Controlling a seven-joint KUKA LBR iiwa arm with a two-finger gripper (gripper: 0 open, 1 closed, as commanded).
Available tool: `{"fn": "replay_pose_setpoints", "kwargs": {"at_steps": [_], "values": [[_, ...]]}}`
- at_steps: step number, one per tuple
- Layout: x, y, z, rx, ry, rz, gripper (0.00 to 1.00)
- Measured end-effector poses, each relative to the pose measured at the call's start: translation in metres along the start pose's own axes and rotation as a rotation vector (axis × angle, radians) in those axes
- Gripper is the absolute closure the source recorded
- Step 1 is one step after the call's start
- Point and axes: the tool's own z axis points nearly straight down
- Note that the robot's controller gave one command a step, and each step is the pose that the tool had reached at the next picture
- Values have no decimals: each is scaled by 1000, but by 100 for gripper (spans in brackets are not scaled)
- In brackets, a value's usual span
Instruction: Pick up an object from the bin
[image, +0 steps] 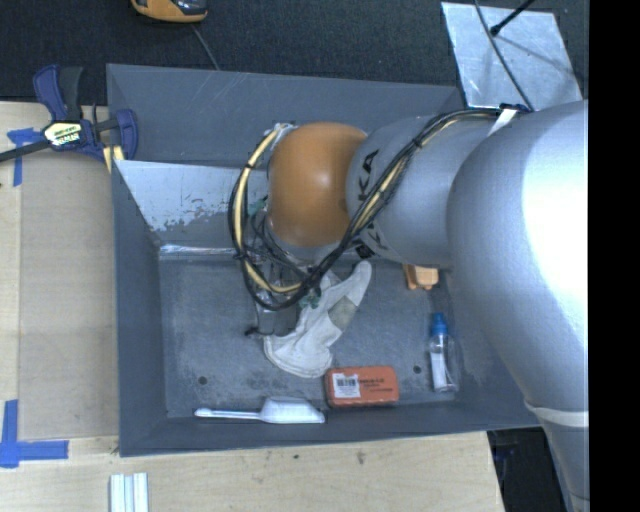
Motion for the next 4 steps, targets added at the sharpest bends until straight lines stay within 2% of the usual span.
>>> {"fn": "replay_pose_setpoints", "kwargs": {"at_steps": [1,2,3,4], "values": [[10,-37,2,4,2,-57,0],[12,-30,-21,2,4,-75,0],[19,-45,-76,2,3,-52,0],[25,-79,-67,3,-10,-94,0]]}}
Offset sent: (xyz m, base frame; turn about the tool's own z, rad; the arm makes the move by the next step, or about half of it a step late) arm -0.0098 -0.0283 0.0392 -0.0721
